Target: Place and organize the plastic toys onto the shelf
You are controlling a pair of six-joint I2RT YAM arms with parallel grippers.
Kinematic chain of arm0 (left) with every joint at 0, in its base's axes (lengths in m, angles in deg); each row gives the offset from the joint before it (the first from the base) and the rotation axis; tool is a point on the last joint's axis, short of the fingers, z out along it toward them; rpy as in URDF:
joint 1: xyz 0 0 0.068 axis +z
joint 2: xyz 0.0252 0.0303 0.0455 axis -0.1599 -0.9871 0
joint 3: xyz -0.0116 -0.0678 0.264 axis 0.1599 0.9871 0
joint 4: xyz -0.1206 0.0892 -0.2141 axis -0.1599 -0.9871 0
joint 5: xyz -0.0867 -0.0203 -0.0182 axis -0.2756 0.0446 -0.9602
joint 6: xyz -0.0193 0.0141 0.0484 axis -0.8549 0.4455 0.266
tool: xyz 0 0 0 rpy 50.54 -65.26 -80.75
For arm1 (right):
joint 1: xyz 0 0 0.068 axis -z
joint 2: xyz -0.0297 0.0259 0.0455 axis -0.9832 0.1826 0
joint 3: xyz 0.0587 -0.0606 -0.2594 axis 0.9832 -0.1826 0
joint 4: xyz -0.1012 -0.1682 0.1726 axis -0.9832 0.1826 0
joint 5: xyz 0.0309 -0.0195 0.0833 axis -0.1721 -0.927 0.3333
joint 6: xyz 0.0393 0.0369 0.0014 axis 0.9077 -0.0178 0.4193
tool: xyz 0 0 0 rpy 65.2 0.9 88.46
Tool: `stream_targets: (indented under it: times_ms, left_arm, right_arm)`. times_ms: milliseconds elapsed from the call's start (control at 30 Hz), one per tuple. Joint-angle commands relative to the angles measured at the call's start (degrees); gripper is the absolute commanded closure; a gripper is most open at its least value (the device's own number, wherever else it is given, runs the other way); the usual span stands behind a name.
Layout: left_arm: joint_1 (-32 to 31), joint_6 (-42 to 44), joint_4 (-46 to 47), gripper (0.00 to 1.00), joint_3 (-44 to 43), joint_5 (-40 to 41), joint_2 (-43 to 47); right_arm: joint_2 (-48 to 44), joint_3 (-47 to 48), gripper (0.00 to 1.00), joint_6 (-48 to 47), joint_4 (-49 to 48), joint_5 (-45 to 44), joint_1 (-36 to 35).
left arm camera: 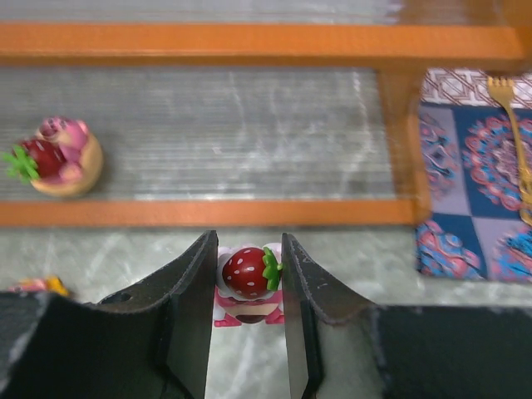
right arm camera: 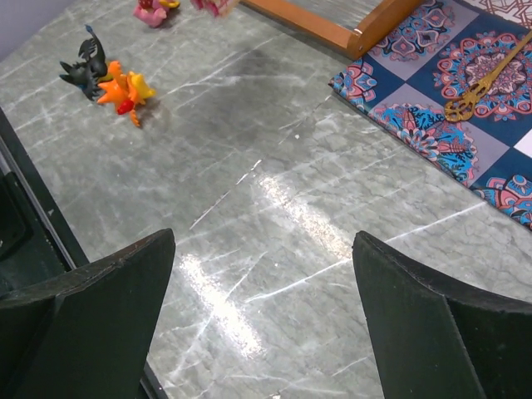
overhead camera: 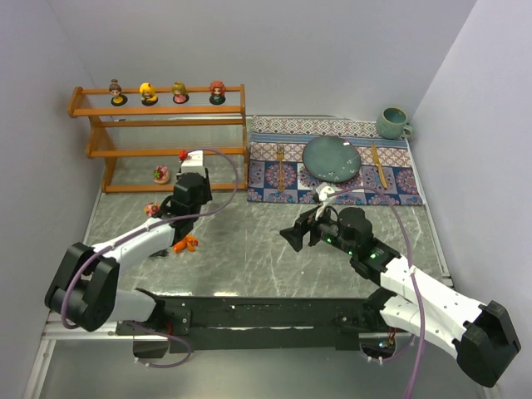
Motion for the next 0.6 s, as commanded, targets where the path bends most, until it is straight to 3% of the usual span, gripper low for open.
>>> stream_targets:
  times_ms: [0, 133, 567]
  left_arm:
    - [5.3, 6.4, 15.6, 0.99, 1.8, -8.1, -0.4]
    - [11.6, 7.7, 19.9, 0.99, 3.2, -17.7, -1.5]
    - [21.0, 9.0, 26.1, 0.99, 1.3, -32.0, -10.6]
  right_arm:
    - [-1.1, -0.1, 0.05, -1.2, -0.9, -1.3, 0.2]
    - [-0.7, -0.5, 0.06, -1.2, -1.3, -1.5, 0.1]
    - [1.7, 1.4, 0.05, -1.9, 1.2, -2.1, 0.3]
